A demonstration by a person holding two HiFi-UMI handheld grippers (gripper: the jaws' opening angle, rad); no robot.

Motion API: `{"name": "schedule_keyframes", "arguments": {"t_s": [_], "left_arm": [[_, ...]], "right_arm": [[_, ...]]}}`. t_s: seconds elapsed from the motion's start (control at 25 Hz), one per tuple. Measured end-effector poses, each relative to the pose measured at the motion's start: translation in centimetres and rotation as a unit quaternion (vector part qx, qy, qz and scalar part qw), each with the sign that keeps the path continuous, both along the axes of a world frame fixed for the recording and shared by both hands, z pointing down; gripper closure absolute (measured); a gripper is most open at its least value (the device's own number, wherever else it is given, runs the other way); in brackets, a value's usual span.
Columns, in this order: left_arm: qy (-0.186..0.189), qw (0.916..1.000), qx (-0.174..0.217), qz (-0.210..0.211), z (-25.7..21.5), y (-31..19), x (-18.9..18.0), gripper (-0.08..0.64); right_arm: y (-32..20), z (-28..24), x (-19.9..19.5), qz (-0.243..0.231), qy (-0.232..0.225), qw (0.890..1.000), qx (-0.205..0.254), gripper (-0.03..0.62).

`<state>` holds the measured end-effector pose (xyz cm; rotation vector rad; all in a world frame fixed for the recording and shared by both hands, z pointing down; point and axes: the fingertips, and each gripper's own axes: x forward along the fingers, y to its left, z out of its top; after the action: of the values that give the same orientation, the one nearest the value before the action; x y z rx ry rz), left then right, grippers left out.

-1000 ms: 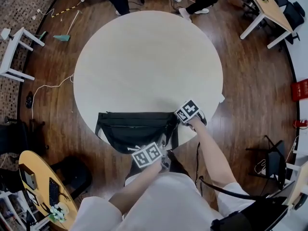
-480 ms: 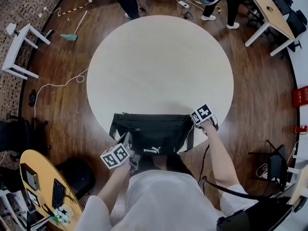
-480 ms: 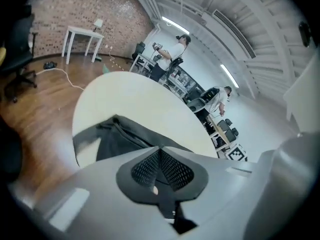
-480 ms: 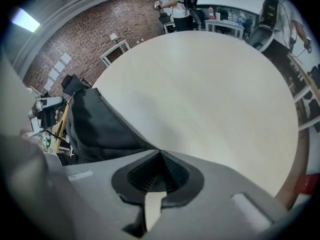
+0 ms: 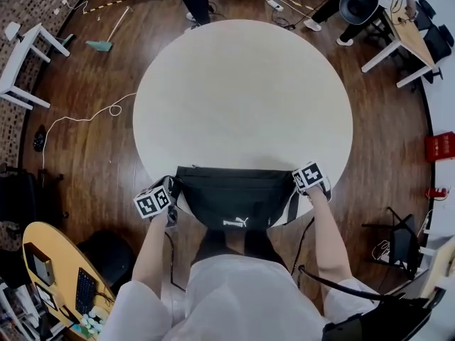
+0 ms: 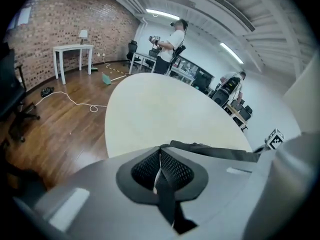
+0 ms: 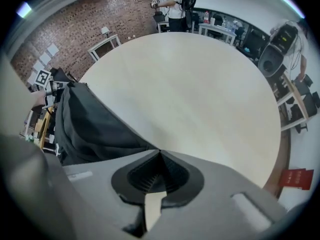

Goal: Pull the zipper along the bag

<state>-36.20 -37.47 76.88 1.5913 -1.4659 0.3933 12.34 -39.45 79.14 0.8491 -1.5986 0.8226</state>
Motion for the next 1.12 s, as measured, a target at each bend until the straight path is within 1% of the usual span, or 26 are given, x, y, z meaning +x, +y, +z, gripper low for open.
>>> {"name": "schedule_keyframes", "arguments": {"t_s": [0.12,0.2,0.28,0.32,0.4,0.44,0.52,0.6,0.68,0.72,0.76,0.8,0.88,0.92,0.96,1.04,1.12], "left_arm": [[0.024,0.9993,-0.024,0.011,1.8,-0.9,0.3,0.538],[0.038,0.9986,-0.023,0.030,2.0,-0.9,1.0,0.538],[0.052,0.9969,-0.021,0.055,1.6,-0.4,1.6,0.537],[0.059,0.9958,-0.021,0.067,1.3,-0.2,1.8,0.536],[0.063,0.9938,-0.015,0.091,0.5,0.5,1.6,0.533],[0.061,0.9926,-0.009,0.105,-0.1,0.9,1.3,0.531],[0.060,0.9873,0.004,0.147,-1.2,2.0,0.8,0.524],[0.083,0.9769,0.013,0.196,-2.4,3.8,0.9,0.518],[0.102,0.9683,0.021,0.227,-3.5,5.5,0.7,0.512],[0.103,0.9666,0.026,0.233,-3.9,6.2,0.3,0.512],[0.100,0.9667,0.034,0.233,-4.4,6.6,-0.2,0.514],[0.096,0.9677,0.046,0.229,-5.1,6.9,-0.6,0.543],[0.094,0.9690,0.077,0.215,-7.0,7.2,-0.7,0.545],[0.095,0.9684,0.097,0.210,-8.2,7.2,-0.2,0.545],[0.094,0.9667,0.118,0.207,-9.6,7.3,0.5,0.545],[0.090,0.9609,0.163,0.204,-12.9,7.6,2.7,0.545],[0.082,0.9519,0.212,0.205,-16.5,8.3,5.6,0.545]], "right_arm": [[-0.3,0.2,-0.1,0.007,0.014,1.000,0.007,0.601],[-0.4,0.1,-0.3,0.006,0.029,0.999,0.012,0.601],[-0.4,-0.3,-1.2,-0.004,0.040,0.999,0.017,0.601],[-0.4,-0.5,-1.5,-0.010,0.056,0.998,0.016,0.601],[-0.4,-0.8,-0.6,-0.017,0.111,0.993,0.021,0.601],[-0.5,-0.8,-0.4,-0.017,0.123,0.992,0.030,0.601],[-0.7,-0.7,-0.3,-0.009,0.129,0.990,0.053,0.601],[-1.3,-0.9,-0.4,-0.003,0.121,0.989,0.090,0.601],[-1.7,-2.5,0.0,0.008,0.125,0.984,0.129,0.602],[-1.9,-3.7,0.0,0.012,0.125,0.981,0.150,0.603],[-2.0,-5.1,-0.2,0.016,0.120,0.978,0.171,0.601],[-1.9,-6.5,-0.7,0.022,0.111,0.975,0.191,0.601],[-0.8,-9.6,-1.6,0.048,0.084,0.969,0.225,0.601],[-0.3,-11.4,-2.4,0.059,0.063,0.965,0.248,0.601],[0.1,-13.3,-3.4,0.066,0.035,0.958,0.277,0.601],[1.5,-16.9,-5.0,0.077,-0.023,0.941,0.330,0.603],[3.8,-20.1,-6.0,0.084,-0.070,0.921,0.374,0.603]]}}
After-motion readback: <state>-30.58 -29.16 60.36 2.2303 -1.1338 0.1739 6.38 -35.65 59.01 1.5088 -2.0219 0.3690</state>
